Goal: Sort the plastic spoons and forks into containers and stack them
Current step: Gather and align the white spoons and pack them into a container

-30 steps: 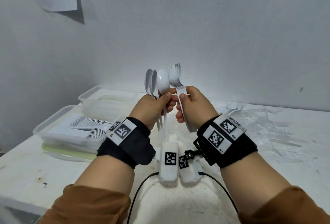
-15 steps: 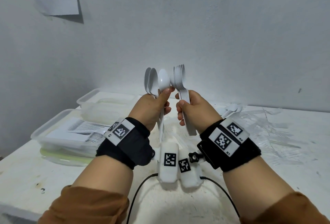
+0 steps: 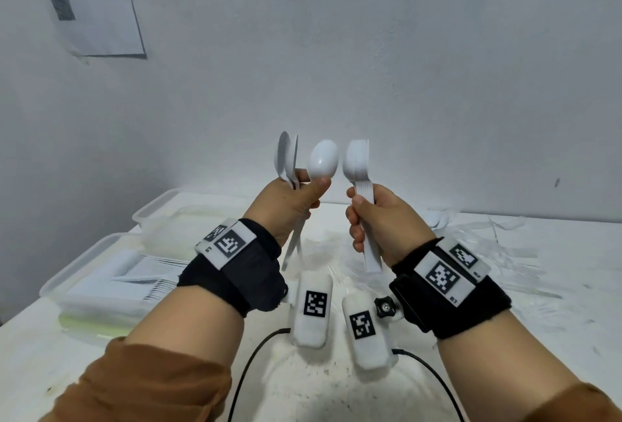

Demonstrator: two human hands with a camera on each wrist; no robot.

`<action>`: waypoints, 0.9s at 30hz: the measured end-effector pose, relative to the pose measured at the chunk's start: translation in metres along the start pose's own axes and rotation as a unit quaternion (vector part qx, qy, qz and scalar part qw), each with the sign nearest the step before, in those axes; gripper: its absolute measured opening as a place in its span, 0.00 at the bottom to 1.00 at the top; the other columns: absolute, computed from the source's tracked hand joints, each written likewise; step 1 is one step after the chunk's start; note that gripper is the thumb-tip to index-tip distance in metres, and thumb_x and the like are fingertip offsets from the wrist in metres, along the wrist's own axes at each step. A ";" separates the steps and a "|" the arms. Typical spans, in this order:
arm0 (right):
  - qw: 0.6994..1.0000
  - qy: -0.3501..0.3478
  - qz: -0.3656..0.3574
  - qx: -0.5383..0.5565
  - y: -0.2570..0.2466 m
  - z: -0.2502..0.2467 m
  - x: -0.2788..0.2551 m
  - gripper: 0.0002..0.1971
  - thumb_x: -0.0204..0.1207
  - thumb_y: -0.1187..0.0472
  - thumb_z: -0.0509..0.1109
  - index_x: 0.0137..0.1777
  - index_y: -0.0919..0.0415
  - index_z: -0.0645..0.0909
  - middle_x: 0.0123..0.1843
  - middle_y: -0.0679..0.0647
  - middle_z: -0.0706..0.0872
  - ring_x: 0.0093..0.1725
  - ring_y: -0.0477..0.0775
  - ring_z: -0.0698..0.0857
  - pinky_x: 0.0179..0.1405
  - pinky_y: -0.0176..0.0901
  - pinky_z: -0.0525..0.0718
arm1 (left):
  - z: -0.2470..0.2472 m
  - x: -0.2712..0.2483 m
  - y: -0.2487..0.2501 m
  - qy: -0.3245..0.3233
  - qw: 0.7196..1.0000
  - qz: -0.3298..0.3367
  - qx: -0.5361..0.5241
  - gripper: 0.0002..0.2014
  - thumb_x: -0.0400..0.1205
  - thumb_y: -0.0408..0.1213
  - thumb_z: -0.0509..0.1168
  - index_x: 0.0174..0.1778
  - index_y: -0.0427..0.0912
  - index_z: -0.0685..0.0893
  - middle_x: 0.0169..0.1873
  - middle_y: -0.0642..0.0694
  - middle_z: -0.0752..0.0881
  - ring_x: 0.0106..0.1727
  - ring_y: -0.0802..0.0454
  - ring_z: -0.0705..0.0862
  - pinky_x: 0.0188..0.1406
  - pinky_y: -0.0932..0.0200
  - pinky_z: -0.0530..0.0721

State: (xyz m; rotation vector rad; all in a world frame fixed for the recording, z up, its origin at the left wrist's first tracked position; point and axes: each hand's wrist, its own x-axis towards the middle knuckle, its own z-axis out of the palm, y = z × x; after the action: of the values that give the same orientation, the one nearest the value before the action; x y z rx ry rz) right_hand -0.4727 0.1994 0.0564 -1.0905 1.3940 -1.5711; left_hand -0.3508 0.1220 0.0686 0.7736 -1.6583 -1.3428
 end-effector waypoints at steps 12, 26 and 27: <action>0.998 -0.024 -0.008 -0.050 0.001 -0.015 0.000 0.06 0.84 0.62 0.57 0.48 0.58 0.74 0.34 0.54 0.77 0.23 0.51 0.72 0.25 0.43 0.73 | 0.024 0.007 -0.002 -0.036 0.999 0.000 0.035 0.12 0.81 0.42 0.65 0.32 0.46 0.81 0.23 0.57 0.80 0.27 0.59 0.74 0.29 0.63 0.68; 0.978 -0.043 -0.049 -0.199 -0.020 -0.043 0.010 0.08 0.85 0.57 0.55 0.58 0.58 0.71 0.38 0.48 0.83 0.37 0.54 0.81 0.41 0.49 0.82 | 0.053 0.014 0.022 -0.049 0.994 0.021 0.099 0.13 0.82 0.44 0.64 0.33 0.43 0.82 0.26 0.49 0.76 0.28 0.55 0.71 0.29 0.65 0.69; 0.978 -0.048 -0.050 -0.198 -0.021 -0.045 0.011 0.07 0.85 0.57 0.55 0.58 0.58 0.70 0.38 0.49 0.83 0.37 0.53 0.81 0.40 0.48 0.82 | 0.054 0.014 0.023 -0.046 0.994 0.020 0.097 0.13 0.82 0.43 0.64 0.33 0.43 0.82 0.25 0.48 0.75 0.27 0.56 0.71 0.28 0.65 0.69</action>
State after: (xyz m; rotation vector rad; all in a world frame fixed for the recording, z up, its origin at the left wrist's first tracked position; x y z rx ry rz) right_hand -0.5182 0.2071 0.0767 -1.4707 1.6485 -1.3169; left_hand -0.4044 0.1398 0.0908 0.7958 -1.8870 -1.2183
